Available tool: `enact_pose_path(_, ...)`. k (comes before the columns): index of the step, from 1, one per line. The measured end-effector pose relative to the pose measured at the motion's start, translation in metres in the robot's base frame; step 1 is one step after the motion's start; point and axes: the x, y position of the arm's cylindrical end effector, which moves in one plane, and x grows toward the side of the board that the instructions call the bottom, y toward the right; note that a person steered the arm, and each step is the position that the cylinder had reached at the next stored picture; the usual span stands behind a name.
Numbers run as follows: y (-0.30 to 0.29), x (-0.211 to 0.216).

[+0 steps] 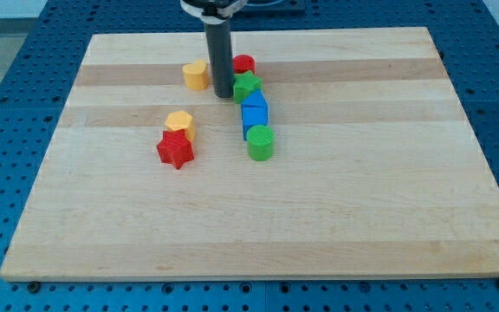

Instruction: Slide the heart to the left side

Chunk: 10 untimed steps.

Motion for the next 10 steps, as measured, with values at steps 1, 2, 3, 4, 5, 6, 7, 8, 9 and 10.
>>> enact_pose_path(1, 0.009, 0.0)
enact_pose_path(2, -0.01, -0.003)
enact_pose_path(3, -0.027, -0.018)
enact_pose_path(4, -0.044, -0.029)
enact_pose_path(5, -0.044, -0.03)
enact_pose_path(6, -0.044, -0.03)
enact_pose_path(7, -0.061, -0.03)
enact_pose_path(8, -0.1, -0.03)
enact_pose_path(9, -0.103, -0.031)
enact_pose_path(10, -0.062, -0.06)
